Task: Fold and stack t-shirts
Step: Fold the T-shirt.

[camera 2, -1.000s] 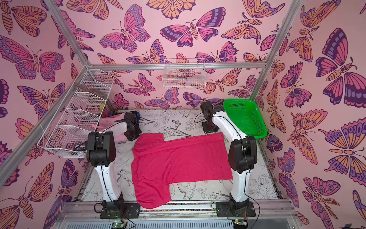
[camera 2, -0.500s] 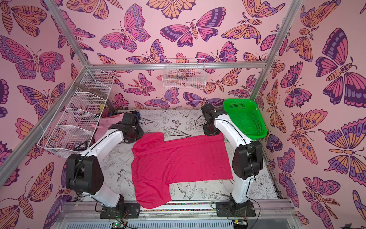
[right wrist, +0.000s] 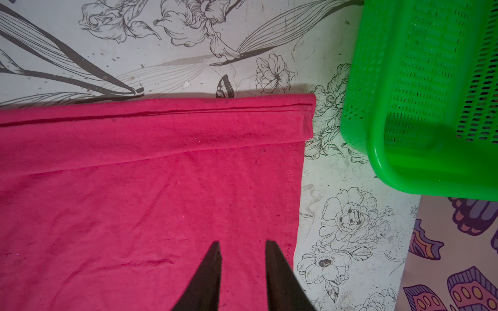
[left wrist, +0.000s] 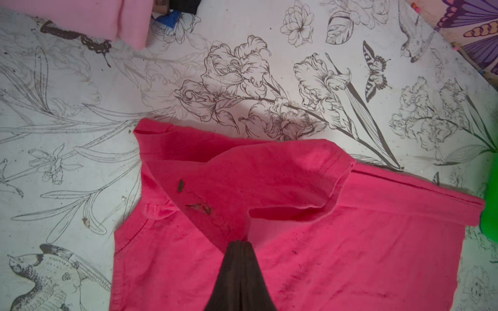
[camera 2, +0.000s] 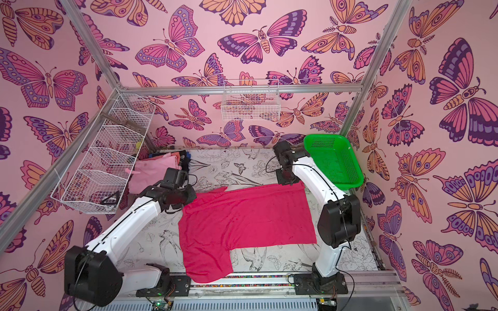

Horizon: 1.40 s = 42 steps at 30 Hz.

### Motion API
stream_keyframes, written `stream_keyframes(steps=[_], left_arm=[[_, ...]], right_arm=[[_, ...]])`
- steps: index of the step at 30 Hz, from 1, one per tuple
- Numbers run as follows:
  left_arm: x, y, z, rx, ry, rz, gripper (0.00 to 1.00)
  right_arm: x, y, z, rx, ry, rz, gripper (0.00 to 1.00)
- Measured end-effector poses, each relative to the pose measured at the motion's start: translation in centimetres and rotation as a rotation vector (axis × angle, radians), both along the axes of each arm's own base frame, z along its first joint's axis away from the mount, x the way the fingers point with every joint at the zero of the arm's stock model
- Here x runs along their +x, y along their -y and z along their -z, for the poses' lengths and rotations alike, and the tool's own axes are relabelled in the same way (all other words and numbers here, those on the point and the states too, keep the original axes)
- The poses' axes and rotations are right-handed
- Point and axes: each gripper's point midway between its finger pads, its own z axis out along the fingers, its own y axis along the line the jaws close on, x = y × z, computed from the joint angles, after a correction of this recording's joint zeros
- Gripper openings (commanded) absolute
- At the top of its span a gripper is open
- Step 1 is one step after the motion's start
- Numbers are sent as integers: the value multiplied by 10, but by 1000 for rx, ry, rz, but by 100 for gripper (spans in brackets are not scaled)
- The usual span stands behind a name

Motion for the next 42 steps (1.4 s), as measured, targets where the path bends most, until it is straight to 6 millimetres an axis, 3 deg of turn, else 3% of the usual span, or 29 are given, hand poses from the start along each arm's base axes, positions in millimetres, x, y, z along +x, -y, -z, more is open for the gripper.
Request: stream_keyframes(steps=[4, 11, 16, 30, 34, 38, 42], left_arm=[[-32, 3, 2, 3, -1, 9, 0], [-94, 2, 25, -20, -54, 8, 0], [-121, 2, 43, -23, -112, 9, 0], [-135, 13, 58, 2, -177, 16, 0], [-136, 14, 58, 5, -173, 12, 0], [-137, 14, 60, 8, -171, 2, 0], [-138, 12, 63, 12, -175, -10, 0]], right_arm=[[-2, -1, 1, -9, -2, -4, 32], [-8, 0, 8, -25, -23, -6, 32], [-10, -3, 9, -33, -24, -15, 32], [-19, -7, 15, -48, -41, -30, 34], [-37, -29, 17, -8, -52, -69, 38], [-61, -72, 24, 125, -93, -120, 53], [-79, -115, 42, 288, -169, -138, 55]])
